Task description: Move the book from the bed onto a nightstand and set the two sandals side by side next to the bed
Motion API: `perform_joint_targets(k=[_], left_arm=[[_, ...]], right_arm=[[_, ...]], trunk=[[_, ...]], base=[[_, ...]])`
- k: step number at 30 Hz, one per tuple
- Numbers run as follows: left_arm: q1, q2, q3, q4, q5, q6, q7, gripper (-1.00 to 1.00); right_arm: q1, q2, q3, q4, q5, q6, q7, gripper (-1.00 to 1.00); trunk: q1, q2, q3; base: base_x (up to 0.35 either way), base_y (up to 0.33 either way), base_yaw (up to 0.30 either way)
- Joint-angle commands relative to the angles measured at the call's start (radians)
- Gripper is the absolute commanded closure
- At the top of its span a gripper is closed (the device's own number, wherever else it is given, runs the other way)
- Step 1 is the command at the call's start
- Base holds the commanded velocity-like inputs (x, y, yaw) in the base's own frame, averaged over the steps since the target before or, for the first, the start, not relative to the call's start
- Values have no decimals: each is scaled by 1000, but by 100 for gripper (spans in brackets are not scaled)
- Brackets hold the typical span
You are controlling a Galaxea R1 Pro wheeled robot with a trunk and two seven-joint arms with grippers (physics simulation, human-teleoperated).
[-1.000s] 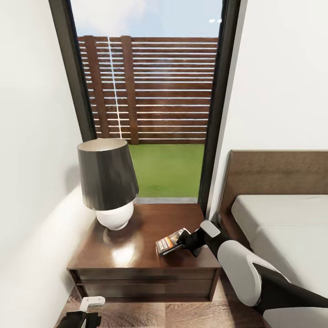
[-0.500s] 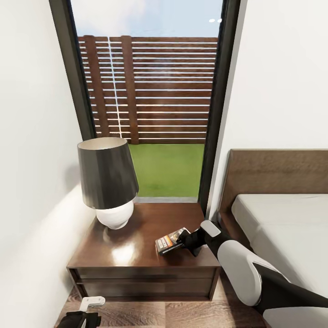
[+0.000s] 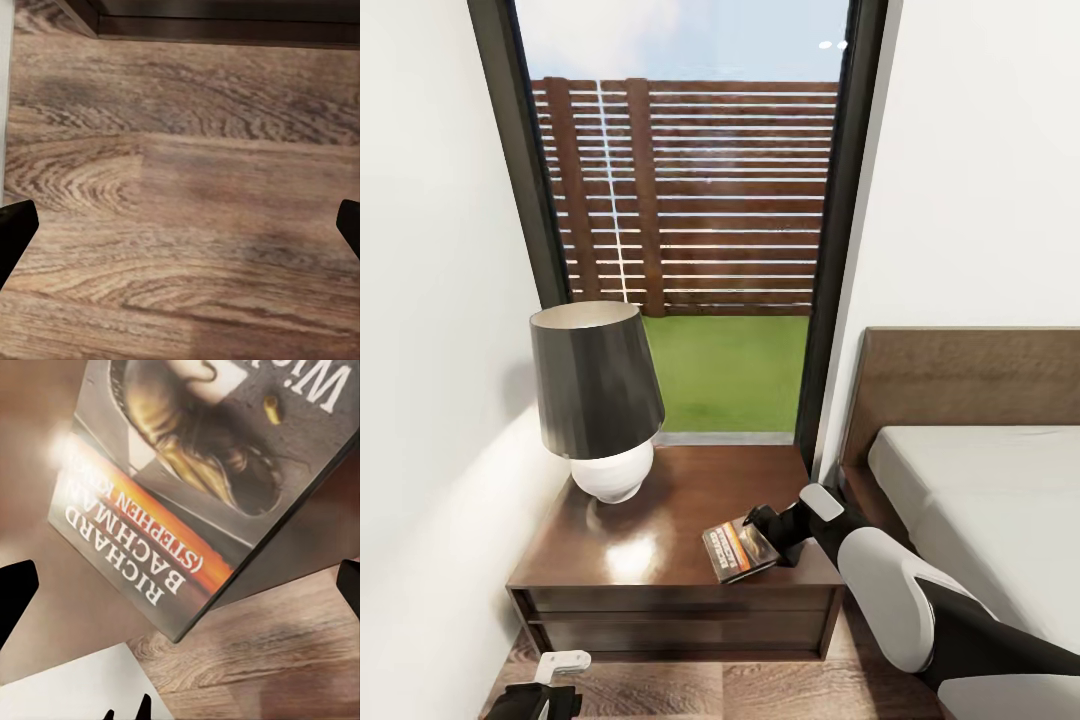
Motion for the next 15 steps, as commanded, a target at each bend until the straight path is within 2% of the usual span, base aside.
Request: perform_joint_targets(k=[1,11,15], left_arm=[[-1,-1,6,-3,-7,4,-5,-100],[-1,-1,6,-3,-7,4,-5,-100],[-1,-1,6,-3,-7,4,-5,-100]], right_arm=[[0,0,1,-2,-11,2,-10,-100],[0,0,1,-3,-11,2,-10,-100],[0,0,1,-3,-11,2,-10,-100]], trunk=[[0,0,-1],[0,0,-1],[-16,28,12]], base=[[0,0,0],[0,0,0],[0,0,0]])
